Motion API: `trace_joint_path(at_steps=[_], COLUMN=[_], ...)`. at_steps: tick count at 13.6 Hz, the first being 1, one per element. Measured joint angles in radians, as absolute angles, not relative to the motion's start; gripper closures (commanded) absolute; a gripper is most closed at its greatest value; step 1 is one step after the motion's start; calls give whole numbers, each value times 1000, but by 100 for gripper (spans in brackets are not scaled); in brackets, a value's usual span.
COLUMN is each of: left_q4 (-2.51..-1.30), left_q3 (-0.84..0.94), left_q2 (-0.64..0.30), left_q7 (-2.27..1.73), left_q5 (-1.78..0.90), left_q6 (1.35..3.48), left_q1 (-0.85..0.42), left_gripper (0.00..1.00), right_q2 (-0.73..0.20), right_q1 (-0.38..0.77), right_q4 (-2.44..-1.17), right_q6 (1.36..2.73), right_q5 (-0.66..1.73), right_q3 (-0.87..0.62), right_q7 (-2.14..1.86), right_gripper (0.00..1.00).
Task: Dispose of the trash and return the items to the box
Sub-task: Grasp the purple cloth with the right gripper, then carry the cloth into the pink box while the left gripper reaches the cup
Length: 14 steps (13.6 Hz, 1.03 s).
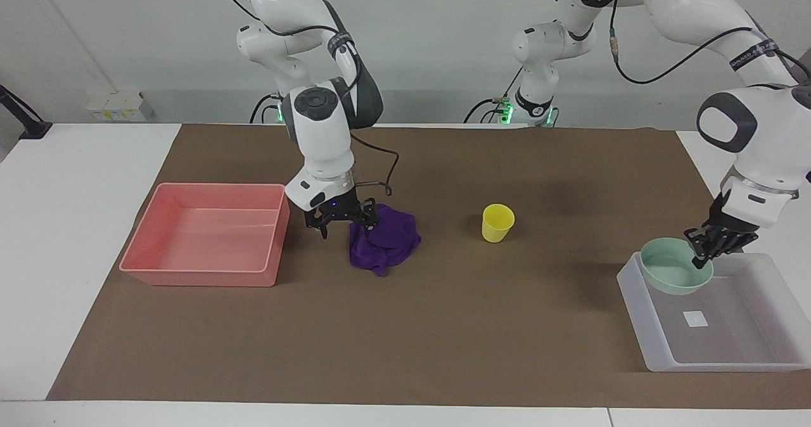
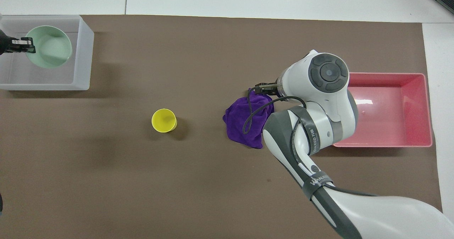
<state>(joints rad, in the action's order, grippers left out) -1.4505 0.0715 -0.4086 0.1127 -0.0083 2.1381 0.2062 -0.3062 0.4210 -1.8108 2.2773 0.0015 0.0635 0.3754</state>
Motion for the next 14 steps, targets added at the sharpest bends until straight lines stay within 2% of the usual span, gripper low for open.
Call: trace_joint_path(at_steps=[3,6,13,14], left_q4=[-1309,-1241,-1236,-1239], left_q3=[70,70,70,70], left_q2=[-550,-655,-731,-738], left_q7=[113,113,113,113], left_q5=[-2,13,78,79], left_q6=[2142,2169,2180,2180], left_q1=[245,271,307,310], left_gripper=[100,100,100,78], right_q2=[-344,-368,-379,-379], right_q1=[455,485,494,494], right_q4=[-1872,-1892,-1945,-1950], right_q6=[2411,2462,2520,2520], right_q5=[2,3,14,15], right_q3=[63,62,63,63], right_q7=[416,461,490,491], right_gripper=[0,0,0,15])
